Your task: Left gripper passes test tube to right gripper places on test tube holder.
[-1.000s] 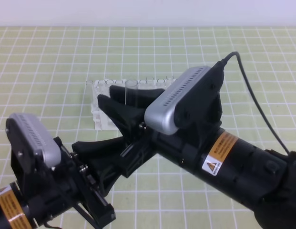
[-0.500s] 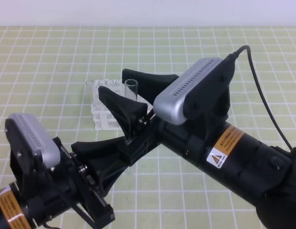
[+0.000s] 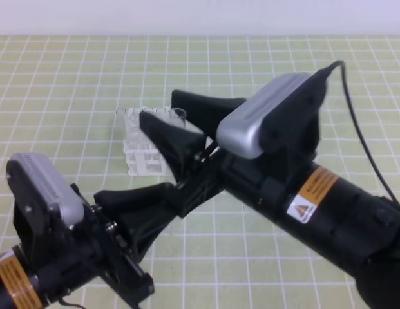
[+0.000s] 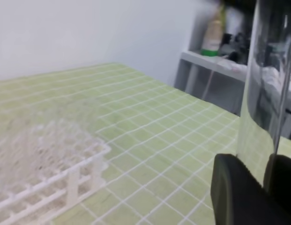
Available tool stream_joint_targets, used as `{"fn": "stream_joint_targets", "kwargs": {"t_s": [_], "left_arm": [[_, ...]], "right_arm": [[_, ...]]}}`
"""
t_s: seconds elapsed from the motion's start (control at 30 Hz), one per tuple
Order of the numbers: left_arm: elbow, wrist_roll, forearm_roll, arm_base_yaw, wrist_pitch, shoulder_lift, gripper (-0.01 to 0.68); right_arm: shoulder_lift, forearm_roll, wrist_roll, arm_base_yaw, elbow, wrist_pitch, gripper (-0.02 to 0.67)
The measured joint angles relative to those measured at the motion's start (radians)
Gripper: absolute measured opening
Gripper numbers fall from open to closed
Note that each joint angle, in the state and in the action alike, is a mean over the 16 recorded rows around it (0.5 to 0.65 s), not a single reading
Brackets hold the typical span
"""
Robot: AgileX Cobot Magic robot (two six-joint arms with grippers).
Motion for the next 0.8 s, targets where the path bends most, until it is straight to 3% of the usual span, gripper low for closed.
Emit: {"fn": "stream_joint_targets", "kwargs": {"t_s": [0.57,0.8], "left_arm": [[0.0,0.02,-0.038,0.0,-0.011,0.001,0.046],[0.0,0.021,-0.039,0.0,-0.013,0.001,0.052]], "right_arm": [[-0.016,-0.004,0.042,0.0,0.0,0.012,0.296],[-0.016,-0.016,0.067,0.0,0.0,0.013,0.224]]}}
